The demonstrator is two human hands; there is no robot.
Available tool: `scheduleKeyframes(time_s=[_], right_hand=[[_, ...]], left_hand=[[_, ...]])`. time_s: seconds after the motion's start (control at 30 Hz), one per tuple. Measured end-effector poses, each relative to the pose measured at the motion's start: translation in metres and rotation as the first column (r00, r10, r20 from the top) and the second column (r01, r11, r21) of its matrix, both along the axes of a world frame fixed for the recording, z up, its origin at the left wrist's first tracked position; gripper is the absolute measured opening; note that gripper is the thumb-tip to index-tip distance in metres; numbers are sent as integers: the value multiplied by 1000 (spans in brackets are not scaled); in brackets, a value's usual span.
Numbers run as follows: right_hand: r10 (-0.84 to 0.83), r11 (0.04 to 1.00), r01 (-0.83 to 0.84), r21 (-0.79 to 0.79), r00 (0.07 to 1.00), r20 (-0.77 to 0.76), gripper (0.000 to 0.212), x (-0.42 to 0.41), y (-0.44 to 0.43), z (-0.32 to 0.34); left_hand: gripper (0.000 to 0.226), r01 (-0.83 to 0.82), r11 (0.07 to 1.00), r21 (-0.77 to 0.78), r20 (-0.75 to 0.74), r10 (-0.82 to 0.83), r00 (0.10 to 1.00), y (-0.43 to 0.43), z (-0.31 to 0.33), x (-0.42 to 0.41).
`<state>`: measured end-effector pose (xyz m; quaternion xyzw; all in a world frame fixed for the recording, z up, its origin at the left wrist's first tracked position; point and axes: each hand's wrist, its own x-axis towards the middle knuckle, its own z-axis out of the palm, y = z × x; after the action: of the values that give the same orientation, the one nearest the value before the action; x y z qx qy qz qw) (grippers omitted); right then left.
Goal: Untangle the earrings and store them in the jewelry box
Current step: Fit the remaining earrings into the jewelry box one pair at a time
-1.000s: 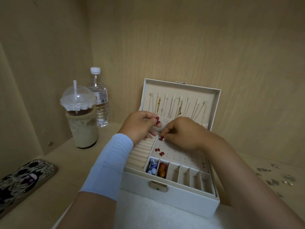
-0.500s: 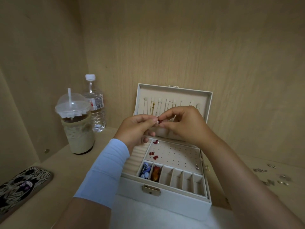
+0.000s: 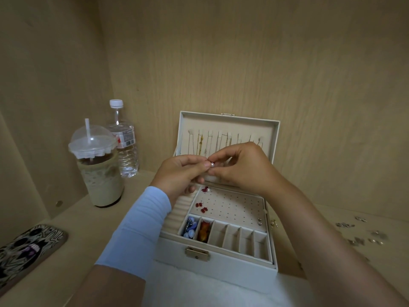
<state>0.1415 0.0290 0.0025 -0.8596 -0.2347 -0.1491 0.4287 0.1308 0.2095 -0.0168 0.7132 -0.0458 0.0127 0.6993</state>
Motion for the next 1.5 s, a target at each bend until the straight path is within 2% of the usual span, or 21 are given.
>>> scheduleKeyframes(time_s=[0.1, 0.17, 0.27, 0.33, 0.4, 0.47, 0.7, 0.9, 1.07, 1.17, 1.33, 1.5], right_hand=[[-16, 999, 16, -48, 1000, -1, 10, 1, -2, -1], [-14, 992, 10, -129, 999, -32, 7, 3, -6, -3], [-38, 962, 17, -274, 996, -75, 8, 5, -8, -11], [-62, 941, 32, -338, 995, -78, 9, 4, -5, -15], [-74, 925, 45, -378, 995, -63, 10, 4, -2, -17], [-71, 912, 46, -407, 996, -47, 10, 2, 0, -17], [-34, 884, 5, -467, 998, -54, 10, 3, 2, -14], [-16, 881, 20, -473, 1000, 11, 9, 5, 5, -19], [0, 873, -53, -484, 994, -109, 8, 5, 0, -18], [-5, 862, -57, -504, 993, -121, 11, 4, 1, -16], [-41, 893, -20, -450, 991, -124, 7, 6, 1, -17], [-23, 899, -56, -435, 984, -174, 4, 6, 2, -18]], left_hand=[[9, -11, 994, 109, 46, 6, 999, 0, -2, 1], [10, -58, 960, 273, 125, 25, 992, 3, -5, 4], [10, -135, 774, 618, 252, -32, 967, 8, -7, 7], [10, -115, 673, 731, 235, -89, 968, 8, -9, 7], [12, -106, 612, 784, 221, -115, 969, 7, -12, 7], [11, -109, 583, 805, 220, -122, 968, 6, -14, 9], [9, -124, 587, 800, 230, -109, 967, 5, -17, 12], [10, -123, 593, 796, 230, -108, 967, 6, -17, 12], [11, -114, 599, 792, 225, -113, 968, 6, -18, 13], [12, -103, 597, 795, 215, -119, 969, 7, -18, 14], [15, -103, 601, 792, 221, -124, 967, 8, -17, 12], [16, -80, 581, 810, 203, -150, 968, 7, -15, 11]])
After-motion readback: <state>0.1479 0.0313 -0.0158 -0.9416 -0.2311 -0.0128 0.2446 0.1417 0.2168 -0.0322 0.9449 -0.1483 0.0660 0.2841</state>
